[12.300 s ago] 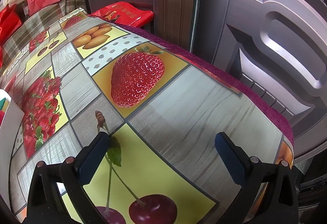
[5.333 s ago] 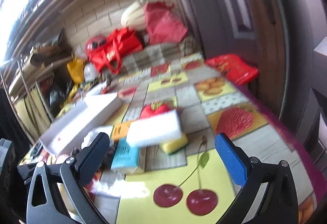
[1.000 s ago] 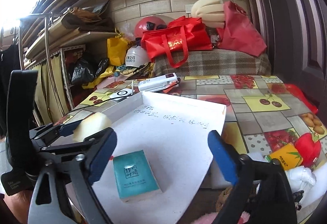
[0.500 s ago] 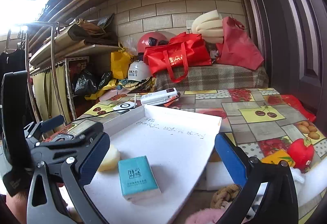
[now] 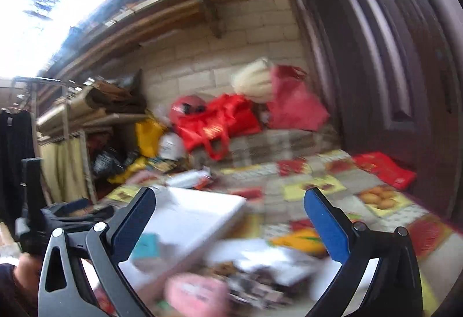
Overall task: Organize soft objects
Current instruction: 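Grasp the pink plush toy with the left tool while the right tool grasps the white foam block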
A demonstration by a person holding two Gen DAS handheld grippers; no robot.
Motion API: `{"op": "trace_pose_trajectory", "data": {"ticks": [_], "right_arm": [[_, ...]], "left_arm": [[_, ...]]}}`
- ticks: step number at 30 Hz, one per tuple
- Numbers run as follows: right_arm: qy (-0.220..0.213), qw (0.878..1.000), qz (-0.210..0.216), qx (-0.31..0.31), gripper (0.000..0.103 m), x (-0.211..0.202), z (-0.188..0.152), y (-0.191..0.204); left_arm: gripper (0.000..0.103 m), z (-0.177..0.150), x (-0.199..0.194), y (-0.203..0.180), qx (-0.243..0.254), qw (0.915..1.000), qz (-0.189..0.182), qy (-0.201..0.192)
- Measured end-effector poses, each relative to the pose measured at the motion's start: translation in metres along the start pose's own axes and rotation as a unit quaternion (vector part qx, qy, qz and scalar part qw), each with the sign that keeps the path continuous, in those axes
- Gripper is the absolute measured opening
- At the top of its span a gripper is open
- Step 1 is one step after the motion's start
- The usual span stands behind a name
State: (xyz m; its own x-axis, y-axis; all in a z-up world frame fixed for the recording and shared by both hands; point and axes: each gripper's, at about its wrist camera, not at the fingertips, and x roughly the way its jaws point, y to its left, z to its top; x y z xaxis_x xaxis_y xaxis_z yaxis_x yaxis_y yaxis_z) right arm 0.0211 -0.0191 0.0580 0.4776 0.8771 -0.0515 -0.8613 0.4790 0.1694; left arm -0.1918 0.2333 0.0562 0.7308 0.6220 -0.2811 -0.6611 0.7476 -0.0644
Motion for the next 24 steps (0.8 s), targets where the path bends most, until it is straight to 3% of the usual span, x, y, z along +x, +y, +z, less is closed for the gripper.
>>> {"op": "trace_pose_trajectory", "data": {"ticks": [4,7,9,11,16,18,20,24], "right_arm": [[0.039,0.998,-0.037,0.033,0.103,-0.002,0.0,-0.044],[0.057,0.995,-0.056,0.061,0.103,-0.006,0.0,-0.073],[0.063,0.993,-0.075,0.072,0.103,-0.009,0.0,-0.086],[0.073,0.99,-0.09,0.084,0.103,-0.009,-0.002,-0.098],[0.125,0.983,-0.107,0.087,0.103,-0.006,-0.008,-0.114],[0.155,0.979,-0.105,0.083,0.103,-0.001,-0.011,-0.118],[0.185,0.975,-0.099,0.076,0.103,0.005,-0.015,-0.121],[0.222,0.971,-0.092,0.012,0.103,0.016,-0.019,-0.104]], "left_arm": [[0.103,-0.004,-0.003,-0.031,0.038,0.9952,-0.087,0.025],[0.103,-0.01,-0.008,-0.072,0.091,0.9766,-0.186,0.056],[0.103,-0.014,-0.008,-0.098,0.127,0.9638,-0.222,0.075],[0.103,-0.02,-0.003,-0.13,0.167,0.9546,-0.225,0.1],[0.101,-0.034,0.025,-0.183,0.235,0.9436,-0.17,0.16],[0.09,-0.042,0.031,-0.197,0.263,0.9348,-0.157,0.179],[0.063,-0.05,0.034,-0.203,0.284,0.9274,-0.152,0.191],[0.062,-0.059,0.034,-0.201,0.292,0.9218,-0.158,0.2]]}}
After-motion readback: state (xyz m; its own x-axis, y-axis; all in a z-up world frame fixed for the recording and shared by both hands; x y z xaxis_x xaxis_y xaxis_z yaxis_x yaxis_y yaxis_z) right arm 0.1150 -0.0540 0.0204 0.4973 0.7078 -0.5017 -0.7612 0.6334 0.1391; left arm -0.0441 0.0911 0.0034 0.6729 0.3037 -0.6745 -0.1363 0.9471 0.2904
